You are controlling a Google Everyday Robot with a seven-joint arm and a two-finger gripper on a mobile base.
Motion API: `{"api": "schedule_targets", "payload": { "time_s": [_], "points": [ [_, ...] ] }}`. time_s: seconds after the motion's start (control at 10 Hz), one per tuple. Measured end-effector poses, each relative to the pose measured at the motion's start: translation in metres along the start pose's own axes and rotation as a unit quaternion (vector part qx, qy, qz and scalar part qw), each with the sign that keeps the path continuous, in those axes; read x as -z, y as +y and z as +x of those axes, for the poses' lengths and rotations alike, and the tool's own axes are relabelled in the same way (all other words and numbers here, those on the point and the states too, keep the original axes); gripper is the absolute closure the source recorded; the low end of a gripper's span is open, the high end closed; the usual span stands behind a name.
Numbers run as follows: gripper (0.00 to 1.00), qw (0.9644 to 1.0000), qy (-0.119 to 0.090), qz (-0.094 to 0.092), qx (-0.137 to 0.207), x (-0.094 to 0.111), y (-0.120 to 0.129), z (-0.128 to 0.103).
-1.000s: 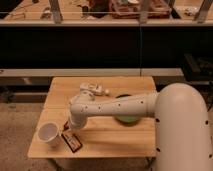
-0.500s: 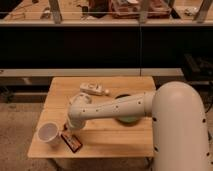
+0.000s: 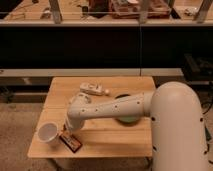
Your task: Push the eraser across the table
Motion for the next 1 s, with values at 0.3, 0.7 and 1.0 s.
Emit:
{"api": "schedule_targets", "payload": {
  "time_s": [0.3,0.7,1.0],
  "points": [
    [0.97,1.0000,-0.002,0.003,0.002,0.000,-0.002,0.000],
    [0.97,0.9989,-0.027,0.014,0.036,-0.006,-0.025,-0.017],
    [0.97,0.9968,-0.043,0.021,0.064,-0.009,-0.041,-0.033]
  ]
}}
